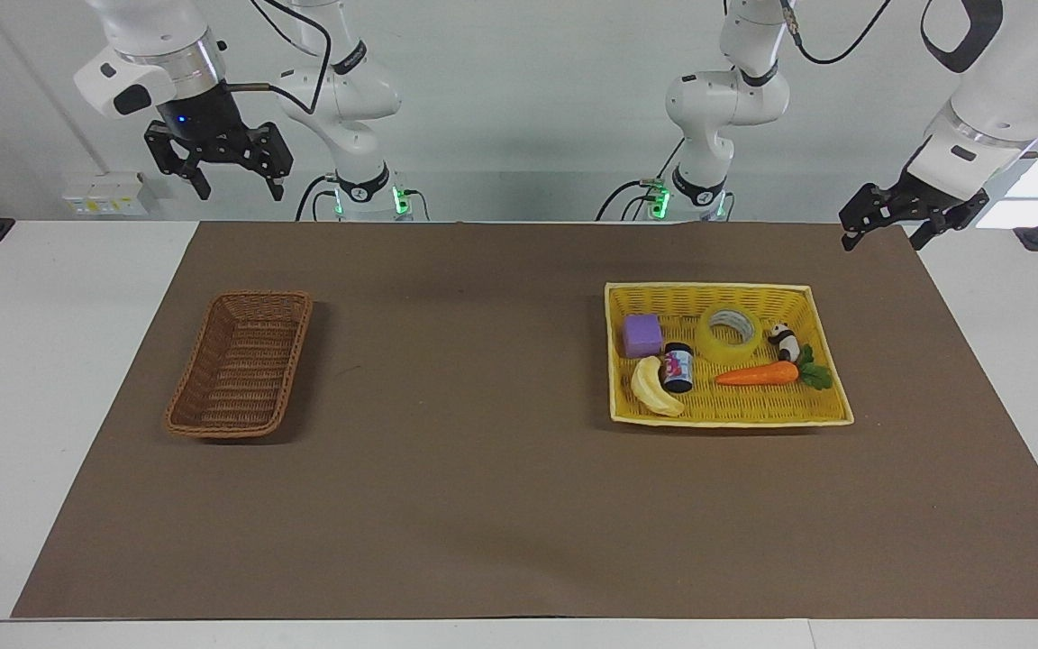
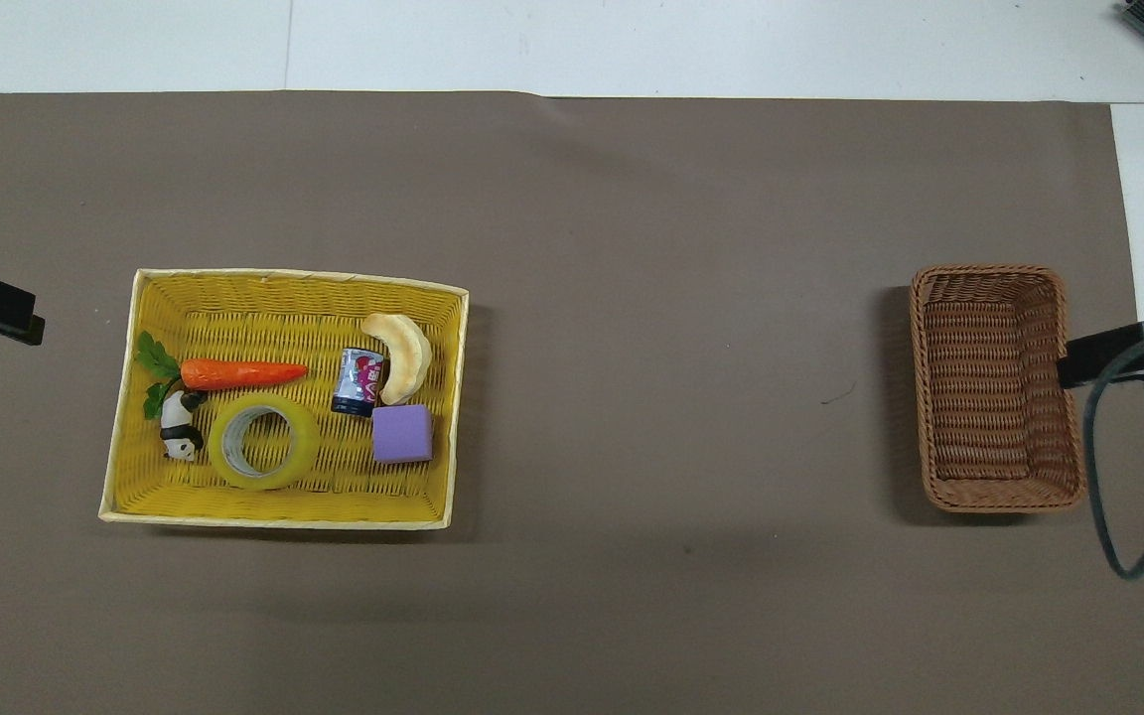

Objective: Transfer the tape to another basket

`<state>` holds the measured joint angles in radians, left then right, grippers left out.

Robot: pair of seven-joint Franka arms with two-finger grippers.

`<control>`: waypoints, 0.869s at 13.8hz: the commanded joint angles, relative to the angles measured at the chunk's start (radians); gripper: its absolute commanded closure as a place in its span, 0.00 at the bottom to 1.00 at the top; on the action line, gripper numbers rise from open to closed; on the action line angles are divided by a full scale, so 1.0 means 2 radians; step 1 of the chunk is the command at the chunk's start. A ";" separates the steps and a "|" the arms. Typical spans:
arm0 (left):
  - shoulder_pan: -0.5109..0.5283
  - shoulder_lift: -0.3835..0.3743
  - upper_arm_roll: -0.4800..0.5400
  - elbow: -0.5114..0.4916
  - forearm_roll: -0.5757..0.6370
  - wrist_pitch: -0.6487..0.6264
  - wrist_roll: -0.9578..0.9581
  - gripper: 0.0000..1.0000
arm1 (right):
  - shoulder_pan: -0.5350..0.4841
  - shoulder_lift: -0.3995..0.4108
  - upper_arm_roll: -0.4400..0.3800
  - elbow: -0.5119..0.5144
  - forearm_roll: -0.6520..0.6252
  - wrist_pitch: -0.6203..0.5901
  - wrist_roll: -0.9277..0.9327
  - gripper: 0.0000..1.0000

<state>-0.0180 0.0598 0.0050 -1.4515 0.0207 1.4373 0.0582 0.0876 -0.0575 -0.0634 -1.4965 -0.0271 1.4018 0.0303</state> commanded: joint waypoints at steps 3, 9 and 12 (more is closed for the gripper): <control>-0.002 -0.011 0.000 -0.016 0.000 0.010 -0.004 0.00 | -0.007 -0.006 0.003 -0.006 0.005 0.005 -0.007 0.00; -0.001 -0.012 0.000 -0.020 0.000 0.009 -0.005 0.00 | -0.007 -0.006 0.003 -0.006 0.005 0.005 -0.007 0.00; -0.002 -0.022 0.000 -0.036 0.000 0.009 0.001 0.00 | -0.007 -0.006 0.003 -0.006 0.005 0.005 -0.007 0.00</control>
<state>-0.0186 0.0566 0.0037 -1.4650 0.0200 1.4390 0.0565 0.0876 -0.0575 -0.0634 -1.4965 -0.0271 1.4018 0.0303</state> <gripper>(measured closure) 0.000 0.000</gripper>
